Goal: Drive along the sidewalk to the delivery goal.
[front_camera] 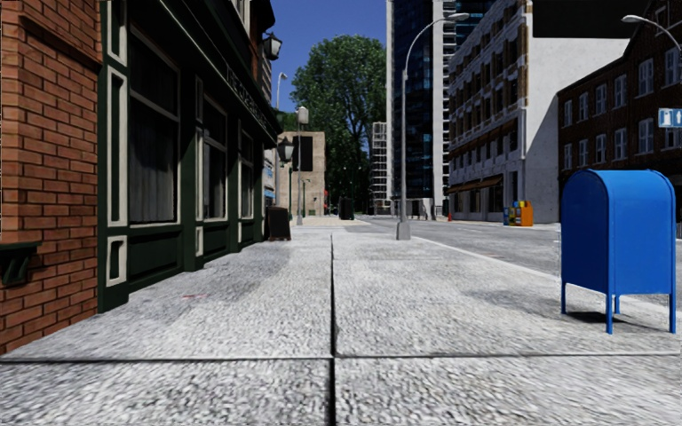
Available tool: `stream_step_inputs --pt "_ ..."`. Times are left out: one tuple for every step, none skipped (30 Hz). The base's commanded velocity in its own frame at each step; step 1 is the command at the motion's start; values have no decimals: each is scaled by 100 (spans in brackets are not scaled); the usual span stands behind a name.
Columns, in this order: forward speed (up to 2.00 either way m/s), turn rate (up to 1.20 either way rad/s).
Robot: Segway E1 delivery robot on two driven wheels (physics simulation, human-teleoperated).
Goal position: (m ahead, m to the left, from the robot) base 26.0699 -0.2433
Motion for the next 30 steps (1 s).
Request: stream_step_inputs --pt "200 0" --pt "200 0" --pt "200 0" --pt "200 0" --pt "200 0" --pt "200 0" --pt "200 0" --pt "200 0" --pt "200 0" --pt "200 0" --pt "200 0" --pt "200 0" --pt "200 0" --pt "200 0" --pt "200 0" --pt "200 0" --pt "200 0" --pt "200 0" --pt "200 0" --pt "200 0" --pt "200 0" --pt "200 0" --pt "200 0" --pt "200 0" --pt "200 0" --pt "200 0" --pt "200 0" --pt "200 0" --pt "200 0" --pt "200 0"
